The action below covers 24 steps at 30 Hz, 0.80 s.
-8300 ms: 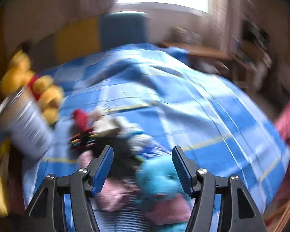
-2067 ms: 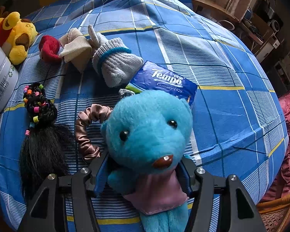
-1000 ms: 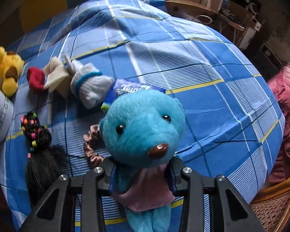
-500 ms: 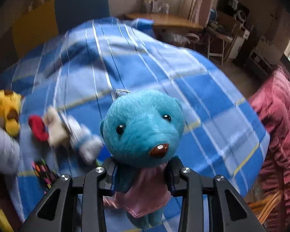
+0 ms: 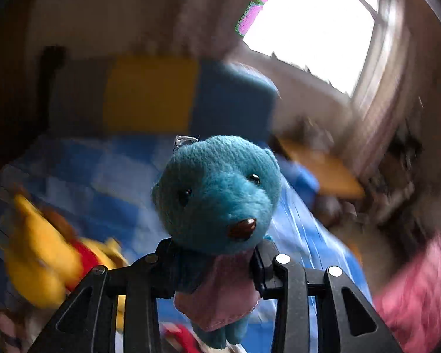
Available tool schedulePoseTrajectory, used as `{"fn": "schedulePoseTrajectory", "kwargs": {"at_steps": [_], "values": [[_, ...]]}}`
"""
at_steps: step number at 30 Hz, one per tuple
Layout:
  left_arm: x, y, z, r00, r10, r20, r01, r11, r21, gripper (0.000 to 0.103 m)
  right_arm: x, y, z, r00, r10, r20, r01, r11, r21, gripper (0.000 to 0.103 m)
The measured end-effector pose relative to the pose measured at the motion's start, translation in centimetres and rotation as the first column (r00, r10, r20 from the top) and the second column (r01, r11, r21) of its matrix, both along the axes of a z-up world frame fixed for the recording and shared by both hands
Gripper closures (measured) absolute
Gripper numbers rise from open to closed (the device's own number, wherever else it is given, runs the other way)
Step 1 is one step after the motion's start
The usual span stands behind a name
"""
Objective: Organize soft objects
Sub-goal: 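Lift the teal teddy bear with the right gripper and carry it to the gold tray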
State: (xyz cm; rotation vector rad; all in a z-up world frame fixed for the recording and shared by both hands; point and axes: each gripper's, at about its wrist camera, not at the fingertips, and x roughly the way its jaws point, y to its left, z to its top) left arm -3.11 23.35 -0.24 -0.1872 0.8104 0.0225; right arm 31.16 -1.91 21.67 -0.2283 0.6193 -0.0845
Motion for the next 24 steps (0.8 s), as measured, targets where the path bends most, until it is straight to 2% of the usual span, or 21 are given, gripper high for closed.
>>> {"fn": "schedulePoseTrajectory", "kwargs": {"at_steps": [3, 5, 7, 9, 10, 11, 12, 14, 17, 19, 24], "values": [[-0.1, 1.0, -0.2, 0.999, 0.031, -0.009, -0.031, 1.0, -0.003, 0.038, -0.3, 7.8, 2.7, 0.98, 0.184, 0.074, -0.185, 0.983, 0.0, 0.066], [-0.4, 1.8, -0.3, 0.998, 0.061, -0.007, -0.061, 0.998, -0.007, 0.038, -2.4, 12.6, 3.0, 0.936, 0.338, 0.095, -0.337, 0.941, -0.024, 0.065], [-0.6, 2.8, -0.3, 0.995, 0.098, 0.001, -0.098, 0.995, -0.012, 0.039, -5.3, 16.9, 2.1, 0.873, 0.481, 0.082, -0.478, 0.877, -0.056, 0.065], [-0.8, 4.0, -0.3, 0.991, 0.137, 0.002, -0.137, 0.99, -0.016, 0.039, -8.4, 19.7, 0.5, 0.813, 0.582, 0.035, -0.579, 0.813, -0.067, 0.065], [-0.9, 4.7, -0.3, 0.987, 0.163, 0.0, -0.163, 0.987, -0.015, 0.039, -10.2, 21.0, -0.9, 0.769, 0.64, 0.0, -0.638, 0.767, -0.073, 0.065], [-1.0, 5.2, -0.3, 0.984, 0.178, -0.001, -0.178, 0.984, -0.016, 0.039, -12.1, 22.1, -2.6, 0.732, 0.68, -0.05, -0.681, 0.727, -0.085, 0.066], [-1.1, 5.6, -0.3, 0.981, 0.192, -0.001, -0.192, 0.981, -0.017, 0.039, -13.5, 22.8, -4.3, 0.708, 0.699, -0.098, -0.706, 0.702, -0.091, 0.066], [-1.5, 6.4, -0.4, 0.976, 0.217, -0.002, -0.217, 0.976, -0.013, 0.039, -16.8, 23.6, -8.9, 0.635, 0.738, -0.226, -0.766, 0.639, -0.066, 0.065], [-2.1, 7.1, -0.6, 0.97, 0.244, -0.002, -0.244, 0.97, -0.006, 0.039, -19.5, 22.9, -14.2, 0.572, 0.74, -0.354, -0.786, 0.618, 0.022, 0.066], [-2.4, 7.3, -0.7, 0.966, 0.259, -0.01, -0.259, 0.966, -0.006, 0.039, -21.0, 22.0, -17.5, 0.539, 0.735, -0.41, -0.777, 0.622, 0.093, 0.066], [-3.2, 7.2, -0.9, 0.963, 0.268, -0.016, -0.268, 0.963, 0.0, 0.039, -21.7, 19.8, -22.9, 0.526, 0.69, -0.498, -0.668, 0.697, 0.26, 0.066]]}}
